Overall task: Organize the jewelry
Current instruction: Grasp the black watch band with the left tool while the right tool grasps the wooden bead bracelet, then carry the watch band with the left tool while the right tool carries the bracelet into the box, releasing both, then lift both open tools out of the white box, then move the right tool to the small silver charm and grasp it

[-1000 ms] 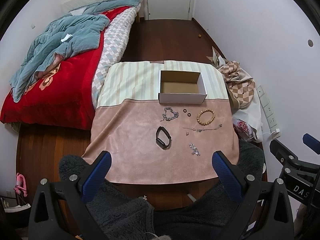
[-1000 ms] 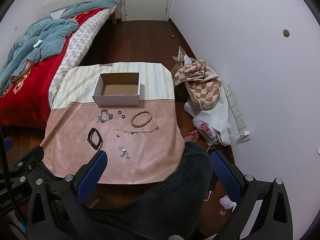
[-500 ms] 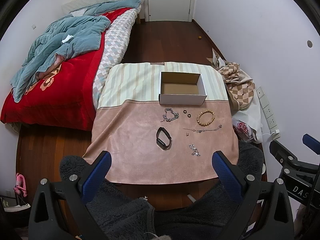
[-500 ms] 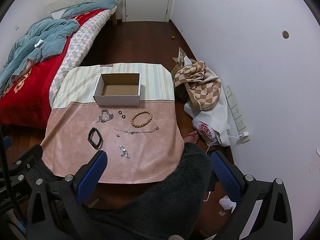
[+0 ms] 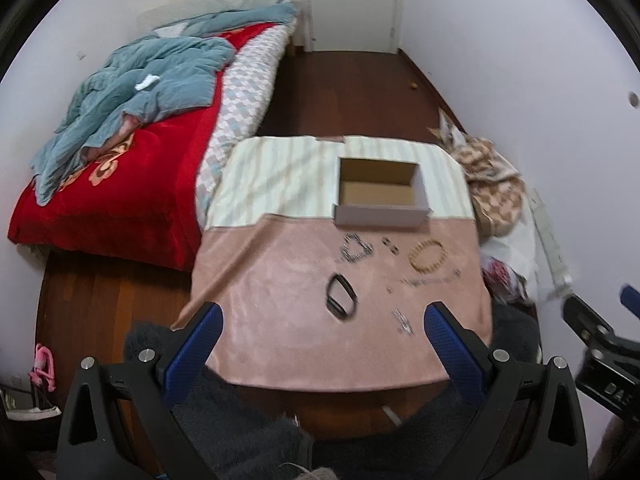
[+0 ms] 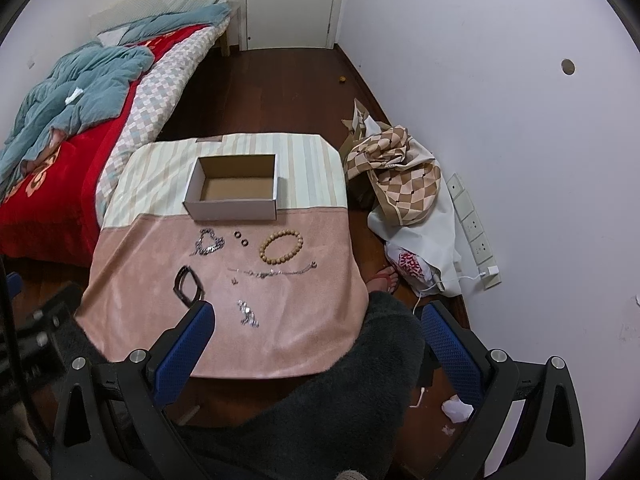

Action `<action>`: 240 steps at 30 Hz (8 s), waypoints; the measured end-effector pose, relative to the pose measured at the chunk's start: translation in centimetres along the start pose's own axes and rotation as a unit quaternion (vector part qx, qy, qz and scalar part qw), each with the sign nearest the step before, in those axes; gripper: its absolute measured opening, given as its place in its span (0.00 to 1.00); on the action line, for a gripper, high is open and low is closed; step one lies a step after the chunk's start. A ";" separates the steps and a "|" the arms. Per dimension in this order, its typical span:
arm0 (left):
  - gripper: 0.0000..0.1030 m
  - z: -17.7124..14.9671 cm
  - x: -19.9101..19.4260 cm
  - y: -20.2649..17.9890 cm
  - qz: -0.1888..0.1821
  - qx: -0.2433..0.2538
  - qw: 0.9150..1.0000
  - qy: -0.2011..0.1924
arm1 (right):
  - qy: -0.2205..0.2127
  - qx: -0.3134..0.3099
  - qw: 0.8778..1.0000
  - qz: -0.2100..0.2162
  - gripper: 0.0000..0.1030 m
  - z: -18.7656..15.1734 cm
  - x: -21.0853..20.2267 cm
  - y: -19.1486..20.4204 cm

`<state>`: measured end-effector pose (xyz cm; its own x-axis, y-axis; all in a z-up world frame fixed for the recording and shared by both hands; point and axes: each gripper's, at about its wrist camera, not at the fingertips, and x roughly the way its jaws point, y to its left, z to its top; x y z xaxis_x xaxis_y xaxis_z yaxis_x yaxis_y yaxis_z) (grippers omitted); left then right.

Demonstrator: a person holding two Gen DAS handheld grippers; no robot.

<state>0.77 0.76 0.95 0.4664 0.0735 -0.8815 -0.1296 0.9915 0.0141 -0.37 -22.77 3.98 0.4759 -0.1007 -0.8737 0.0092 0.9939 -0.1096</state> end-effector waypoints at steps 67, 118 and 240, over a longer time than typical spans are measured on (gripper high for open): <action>0.02 9.0 19.3 -0.5 -0.080 0.007 0.995 0.058 | -0.003 0.043 0.988 0.149 0.09 11.1 21.6 4.7; 0.99 12.3 24.2 -0.4 0.032 0.029 0.998 0.041 | 0.059 -0.038 0.996 0.057 0.98 13.0 30.3 8.8; 0.99 -3.9 25.9 3.4 0.088 0.016 0.992 0.094 | 0.078 -0.014 0.983 0.166 0.06 -6.6 28.7 8.0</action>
<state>8.97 5.57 -23.69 0.2676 0.2282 -0.9361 -0.1648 0.9681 0.1889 7.54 -18.02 -25.12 0.3080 0.2217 -0.9252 -0.1497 0.9717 0.1830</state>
